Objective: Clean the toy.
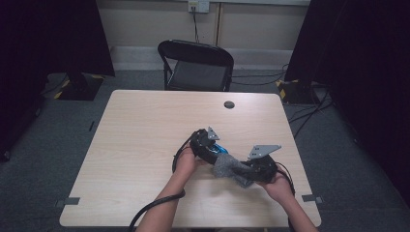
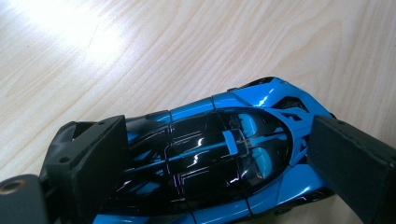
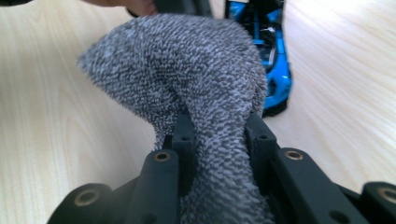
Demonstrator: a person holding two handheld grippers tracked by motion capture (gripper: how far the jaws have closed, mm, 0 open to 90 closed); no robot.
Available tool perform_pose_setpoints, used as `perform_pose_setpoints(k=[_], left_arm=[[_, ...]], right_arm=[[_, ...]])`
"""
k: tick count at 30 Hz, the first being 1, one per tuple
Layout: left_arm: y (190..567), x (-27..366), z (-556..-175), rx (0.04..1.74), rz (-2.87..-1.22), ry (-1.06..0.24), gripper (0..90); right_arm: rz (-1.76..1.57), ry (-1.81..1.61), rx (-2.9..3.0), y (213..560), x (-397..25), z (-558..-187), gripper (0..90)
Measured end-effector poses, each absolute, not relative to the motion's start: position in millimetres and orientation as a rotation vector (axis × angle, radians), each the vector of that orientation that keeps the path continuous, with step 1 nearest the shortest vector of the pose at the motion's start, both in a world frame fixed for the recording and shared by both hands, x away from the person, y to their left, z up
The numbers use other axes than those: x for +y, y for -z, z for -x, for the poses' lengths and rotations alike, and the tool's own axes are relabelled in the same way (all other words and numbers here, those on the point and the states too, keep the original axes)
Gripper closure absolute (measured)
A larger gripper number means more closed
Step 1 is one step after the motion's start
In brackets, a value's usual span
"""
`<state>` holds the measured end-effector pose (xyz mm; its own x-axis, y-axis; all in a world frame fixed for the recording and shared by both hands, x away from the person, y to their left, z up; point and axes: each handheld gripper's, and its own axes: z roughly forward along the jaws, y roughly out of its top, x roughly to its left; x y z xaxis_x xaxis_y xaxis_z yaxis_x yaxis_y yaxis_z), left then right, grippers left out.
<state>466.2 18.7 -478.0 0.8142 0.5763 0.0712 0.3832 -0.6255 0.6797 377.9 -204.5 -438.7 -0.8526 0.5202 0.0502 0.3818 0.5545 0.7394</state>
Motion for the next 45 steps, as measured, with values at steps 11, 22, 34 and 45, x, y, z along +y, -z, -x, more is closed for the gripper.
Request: perform_pose_setpoints(k=[11, 22, 34, 45], left_arm=[[477, 17, -466, 0.710, -2.324, -0.368, 5.6], [478, 17, -466, 0.709, -2.322, -0.367, 5.6], [478, 16, -465, 0.712, -2.321, -0.368, 5.6], [478, 16, -464, 0.710, -2.324, -0.369, 5.6]], right_arm=[[-0.646, -1.236, 2.718, 436, -214, -379, 71.1], [-0.494, -1.047, 2.860, 456, -191, -379, 70.8], [-0.576, -0.907, 2.852, 469, -182, -397, 70.3], [-0.702, -0.936, 2.822, 471, -204, -409, 69.8]])
